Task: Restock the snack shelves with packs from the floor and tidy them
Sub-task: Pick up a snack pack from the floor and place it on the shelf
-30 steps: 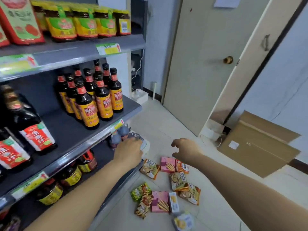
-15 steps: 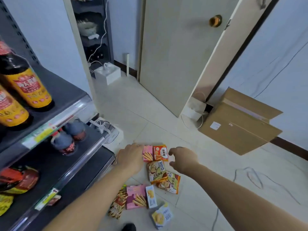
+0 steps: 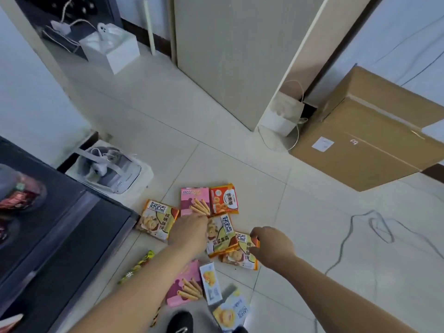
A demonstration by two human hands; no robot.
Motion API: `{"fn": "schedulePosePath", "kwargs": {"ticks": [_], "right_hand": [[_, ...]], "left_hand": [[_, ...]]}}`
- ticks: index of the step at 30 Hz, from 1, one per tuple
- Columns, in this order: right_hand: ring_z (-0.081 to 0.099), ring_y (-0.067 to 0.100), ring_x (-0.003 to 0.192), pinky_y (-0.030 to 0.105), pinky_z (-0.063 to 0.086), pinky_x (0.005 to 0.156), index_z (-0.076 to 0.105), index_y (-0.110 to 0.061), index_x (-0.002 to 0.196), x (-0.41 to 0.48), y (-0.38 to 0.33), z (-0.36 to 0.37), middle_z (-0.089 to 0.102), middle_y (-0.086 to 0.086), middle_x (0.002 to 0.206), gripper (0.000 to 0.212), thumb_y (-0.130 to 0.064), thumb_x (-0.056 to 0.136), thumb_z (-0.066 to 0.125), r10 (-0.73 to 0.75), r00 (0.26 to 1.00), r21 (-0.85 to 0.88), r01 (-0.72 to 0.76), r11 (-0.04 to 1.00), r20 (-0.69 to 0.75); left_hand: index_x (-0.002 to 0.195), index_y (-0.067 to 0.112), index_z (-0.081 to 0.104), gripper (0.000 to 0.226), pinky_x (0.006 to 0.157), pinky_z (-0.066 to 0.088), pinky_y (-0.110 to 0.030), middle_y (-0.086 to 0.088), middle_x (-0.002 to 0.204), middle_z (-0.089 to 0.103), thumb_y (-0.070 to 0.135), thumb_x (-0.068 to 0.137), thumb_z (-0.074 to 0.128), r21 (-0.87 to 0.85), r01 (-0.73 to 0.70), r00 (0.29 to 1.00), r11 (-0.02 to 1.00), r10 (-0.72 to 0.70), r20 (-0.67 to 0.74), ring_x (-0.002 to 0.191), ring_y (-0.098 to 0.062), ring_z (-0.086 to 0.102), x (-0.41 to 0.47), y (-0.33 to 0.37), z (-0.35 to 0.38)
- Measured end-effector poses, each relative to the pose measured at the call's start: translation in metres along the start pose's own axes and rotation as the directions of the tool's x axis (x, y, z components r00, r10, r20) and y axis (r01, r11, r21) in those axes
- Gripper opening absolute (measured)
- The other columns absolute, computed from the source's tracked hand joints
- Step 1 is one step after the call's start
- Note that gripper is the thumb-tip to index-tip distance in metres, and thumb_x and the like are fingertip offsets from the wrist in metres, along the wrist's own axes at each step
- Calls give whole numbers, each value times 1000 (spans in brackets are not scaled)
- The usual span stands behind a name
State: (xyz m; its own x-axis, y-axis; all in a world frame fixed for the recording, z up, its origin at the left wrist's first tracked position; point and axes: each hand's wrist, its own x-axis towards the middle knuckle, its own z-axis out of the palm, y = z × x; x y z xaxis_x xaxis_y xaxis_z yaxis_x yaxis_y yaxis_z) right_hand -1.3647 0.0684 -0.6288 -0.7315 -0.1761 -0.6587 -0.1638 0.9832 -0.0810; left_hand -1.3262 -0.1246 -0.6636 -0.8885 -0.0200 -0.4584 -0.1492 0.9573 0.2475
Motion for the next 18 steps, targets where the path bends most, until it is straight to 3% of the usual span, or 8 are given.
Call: {"fn": "schedulePosePath", "kwargs": {"ticks": [4, 9, 12, 15, 16, 18], "right_hand": [[58, 20, 109, 28, 47, 77, 59, -26, 117, 63, 24, 64, 62, -2, 117, 27, -29, 90, 55, 37, 998, 42, -39, 998, 44], [58, 19, 110, 27, 45, 79, 59, -25, 120, 141, 48, 159, 61, -4, 121, 32, -40, 92, 55, 103, 987, 171, -124, 978, 124], [59, 18, 104, 27, 45, 82, 61, -18, 120, 187, 57, 212, 64, -1, 120, 36, -40, 91, 56, 159, 970, 313, -212, 926, 186], [53, 16, 73, 29, 43, 70, 64, -6, 100, 228, 62, 255, 65, 10, 95, 28, -32, 90, 60, 258, 922, 528, -378, 760, 288], [52, 18, 71, 32, 45, 68, 62, -7, 90, 240, 63, 266, 62, 11, 87, 23, -30, 89, 63, 285, 901, 584, -430, 688, 328], [61, 25, 85, 39, 54, 79, 60, -7, 84, 261, 63, 284, 65, 15, 93, 20, -26, 88, 65, 311, 857, 651, -515, 557, 412]], "left_hand": [[117, 19, 59, 26, 86, 52, -39, -2, 119, 62, 21, 92, 52, -32, 24, 999, 999, -23, 36, 109, -23, 58, 62, -9, 77], [135, 22, 47, 44, 96, 47, -38, -2, 135, 52, 27, 92, 57, -72, 56, 994, 996, -49, 93, 122, -24, 50, 134, -26, 178], [138, 21, 42, 48, 94, 46, -38, -4, 134, 49, 27, 93, 57, -81, 96, 988, 992, -85, 125, 121, -26, 49, 174, -37, 234], [136, 19, 42, 50, 93, 46, -40, -5, 136, 46, 22, 90, 60, -127, 120, 984, 985, -101, 148, 121, -28, 48, 211, -46, 291], [139, 20, 38, 56, 96, 46, -42, -5, 141, 42, 21, 88, 61, -134, 116, 983, 984, -94, 156, 125, -28, 45, 224, -48, 307], [148, 20, 26, 70, 105, 41, -46, -6, 154, 25, 20, 88, 61, -126, 115, 980, 985, -92, 178, 139, -30, 29, 250, -52, 337]]}}
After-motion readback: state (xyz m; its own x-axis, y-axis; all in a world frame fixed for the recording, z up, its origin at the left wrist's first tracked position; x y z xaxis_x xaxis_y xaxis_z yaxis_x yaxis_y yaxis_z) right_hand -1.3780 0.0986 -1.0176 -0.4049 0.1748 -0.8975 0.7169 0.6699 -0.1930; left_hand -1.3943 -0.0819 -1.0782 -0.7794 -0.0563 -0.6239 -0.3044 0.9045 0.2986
